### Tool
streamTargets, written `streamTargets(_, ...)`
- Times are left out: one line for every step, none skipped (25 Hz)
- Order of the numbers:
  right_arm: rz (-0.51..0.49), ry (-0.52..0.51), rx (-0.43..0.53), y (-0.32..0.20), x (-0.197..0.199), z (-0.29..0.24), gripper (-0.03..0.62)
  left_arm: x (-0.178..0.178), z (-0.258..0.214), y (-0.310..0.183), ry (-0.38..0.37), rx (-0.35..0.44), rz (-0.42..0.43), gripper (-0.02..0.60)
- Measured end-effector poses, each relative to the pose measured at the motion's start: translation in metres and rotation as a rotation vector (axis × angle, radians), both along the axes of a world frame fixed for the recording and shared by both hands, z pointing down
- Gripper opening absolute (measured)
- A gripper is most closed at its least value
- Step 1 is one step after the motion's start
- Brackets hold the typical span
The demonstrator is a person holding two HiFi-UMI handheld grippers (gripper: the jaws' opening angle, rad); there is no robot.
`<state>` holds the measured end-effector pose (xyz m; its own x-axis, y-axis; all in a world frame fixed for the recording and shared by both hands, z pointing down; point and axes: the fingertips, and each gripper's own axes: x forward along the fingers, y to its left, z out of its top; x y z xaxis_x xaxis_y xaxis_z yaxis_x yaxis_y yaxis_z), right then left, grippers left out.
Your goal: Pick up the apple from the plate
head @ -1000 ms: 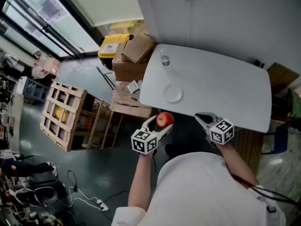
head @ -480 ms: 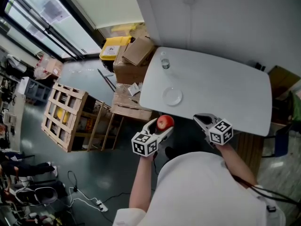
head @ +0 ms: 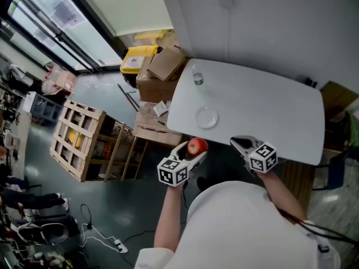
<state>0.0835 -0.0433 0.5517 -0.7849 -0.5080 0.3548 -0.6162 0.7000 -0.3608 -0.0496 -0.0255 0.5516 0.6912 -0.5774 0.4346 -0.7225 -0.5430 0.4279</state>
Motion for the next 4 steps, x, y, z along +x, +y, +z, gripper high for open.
streamTargets(0.0, 0.0, 0.0, -0.0001, 0.0007, 0.0001, 0.037, 0.0006, -0.0001, -0.0002, 0.0, 0.0, 0.001, 0.371)
streamTargets(0.001, 0.001, -0.001, -0.0002, 0.0017, 0.0003, 0.037, 0.0014, -0.0001, -0.0003, 0.0, -0.001, 0.002, 0.371)
streamTargets(0.002, 0.001, -0.002, -0.0002, 0.0027, 0.0005, 0.037, 0.0023, -0.0001, -0.0004, -0.001, -0.002, 0.002, 0.371)
streamTargets(0.003, 0.002, -0.003, -0.0003, 0.0038, 0.0007, 0.037, 0.0032, 0.0, -0.0004, -0.001, -0.003, 0.003, 0.371)
